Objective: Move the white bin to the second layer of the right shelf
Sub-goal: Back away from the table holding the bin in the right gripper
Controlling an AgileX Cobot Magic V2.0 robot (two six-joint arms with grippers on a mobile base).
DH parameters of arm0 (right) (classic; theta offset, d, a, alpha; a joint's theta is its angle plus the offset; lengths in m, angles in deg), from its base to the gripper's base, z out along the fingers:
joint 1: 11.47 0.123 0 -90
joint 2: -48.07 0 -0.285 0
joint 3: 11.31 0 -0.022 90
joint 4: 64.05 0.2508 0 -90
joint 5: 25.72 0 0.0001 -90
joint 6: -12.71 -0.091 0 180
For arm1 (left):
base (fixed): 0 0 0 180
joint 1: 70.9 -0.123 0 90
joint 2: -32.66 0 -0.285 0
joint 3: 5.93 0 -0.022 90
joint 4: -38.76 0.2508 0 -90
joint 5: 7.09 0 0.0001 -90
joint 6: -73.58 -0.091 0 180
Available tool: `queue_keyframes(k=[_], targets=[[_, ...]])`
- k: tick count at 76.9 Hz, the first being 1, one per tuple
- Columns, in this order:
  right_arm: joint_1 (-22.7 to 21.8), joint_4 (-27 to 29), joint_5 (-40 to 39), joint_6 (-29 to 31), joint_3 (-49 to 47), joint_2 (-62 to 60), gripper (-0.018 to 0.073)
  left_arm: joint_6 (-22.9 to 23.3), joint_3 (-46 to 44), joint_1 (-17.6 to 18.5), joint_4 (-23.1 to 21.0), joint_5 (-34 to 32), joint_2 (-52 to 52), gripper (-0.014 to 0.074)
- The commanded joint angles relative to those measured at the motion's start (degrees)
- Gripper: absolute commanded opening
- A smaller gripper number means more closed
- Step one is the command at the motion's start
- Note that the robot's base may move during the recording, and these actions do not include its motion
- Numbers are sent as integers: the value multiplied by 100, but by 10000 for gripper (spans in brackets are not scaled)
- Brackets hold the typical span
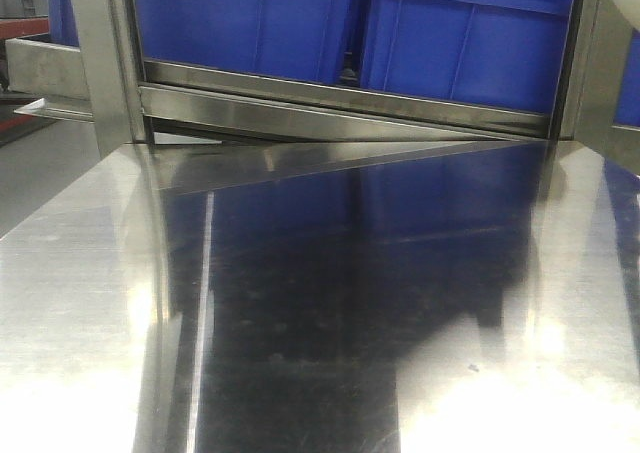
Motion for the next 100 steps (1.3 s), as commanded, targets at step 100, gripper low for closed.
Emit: queue_keyframes(k=[100], targets=[[-36, 17, -539, 32, -178, 7, 55, 18, 211, 26, 0, -490, -81, 85]])
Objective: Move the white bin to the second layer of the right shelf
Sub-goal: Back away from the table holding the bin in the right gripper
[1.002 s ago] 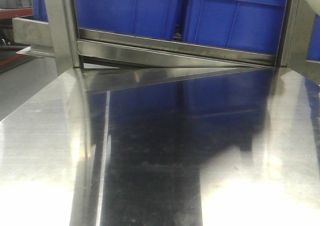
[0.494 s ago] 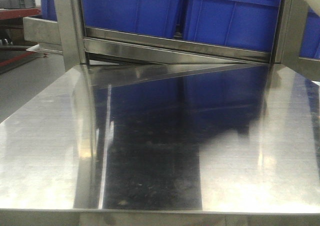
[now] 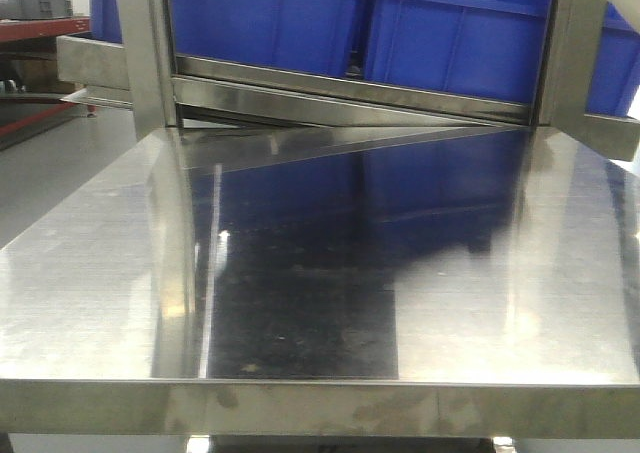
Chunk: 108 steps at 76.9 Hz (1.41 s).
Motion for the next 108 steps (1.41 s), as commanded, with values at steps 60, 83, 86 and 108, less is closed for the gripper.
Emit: queue_keyframes(k=[60, 83, 86, 108], targets=[[-36, 17, -551, 22, -178, 7, 55, 18, 211, 26, 0, -490, -81, 85], [-36, 17, -551, 22, -178, 7, 55, 18, 211, 26, 0, -490, -81, 85], [-36, 17, -551, 22, -178, 7, 55, 18, 211, 26, 0, -490, -81, 85], [-36, 17, -551, 22, -178, 7, 55, 18, 211, 26, 0, -490, -81, 85]])
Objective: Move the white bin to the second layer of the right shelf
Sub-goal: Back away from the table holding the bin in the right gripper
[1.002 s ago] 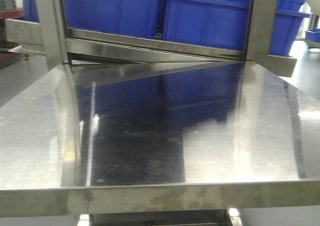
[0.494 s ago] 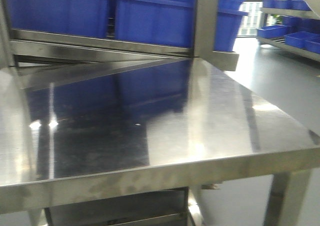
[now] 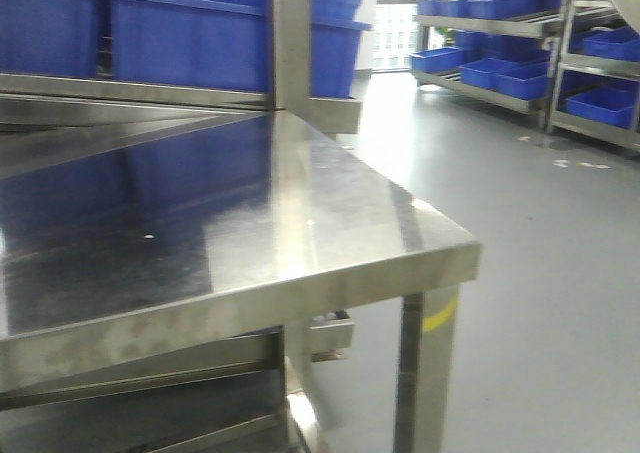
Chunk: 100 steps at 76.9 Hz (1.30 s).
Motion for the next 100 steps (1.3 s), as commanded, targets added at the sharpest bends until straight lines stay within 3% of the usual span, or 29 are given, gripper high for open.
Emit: queue_keyframes(k=[1, 100], targets=[[-36, 17, -551, 22, -178, 7, 55, 18, 211, 26, 0, -490, -81, 85], [-36, 17, -551, 22, -178, 7, 55, 18, 211, 26, 0, -490, -81, 85]])
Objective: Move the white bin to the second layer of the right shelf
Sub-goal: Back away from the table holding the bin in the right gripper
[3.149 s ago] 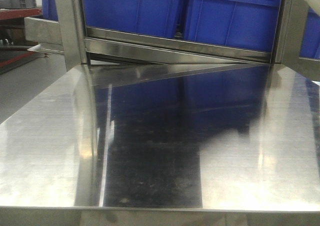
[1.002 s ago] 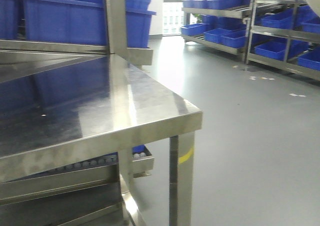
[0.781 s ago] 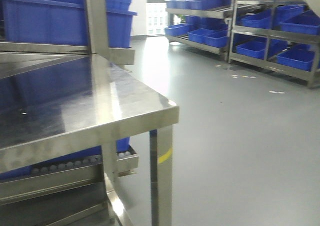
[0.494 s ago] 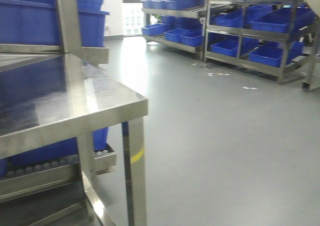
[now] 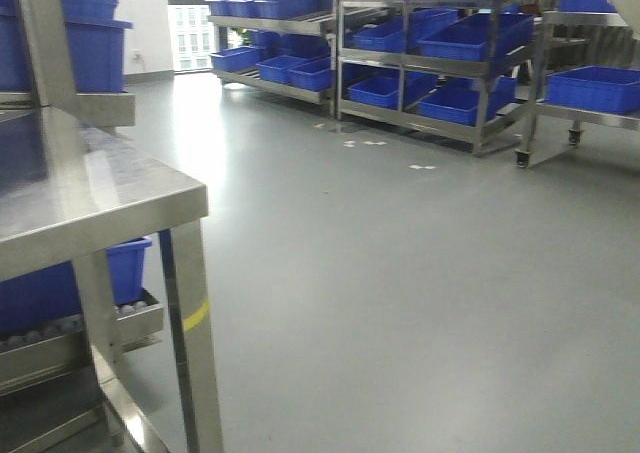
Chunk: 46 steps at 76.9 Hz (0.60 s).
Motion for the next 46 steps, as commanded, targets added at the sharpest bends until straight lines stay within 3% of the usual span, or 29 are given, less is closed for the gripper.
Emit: queue_keyframes(k=[1, 46], targets=[[-36, 7, -551, 22, -178, 7, 55, 18, 211, 26, 0, -490, -81, 85], [-36, 7, -551, 22, -178, 7, 55, 18, 211, 26, 0, -490, -81, 85]])
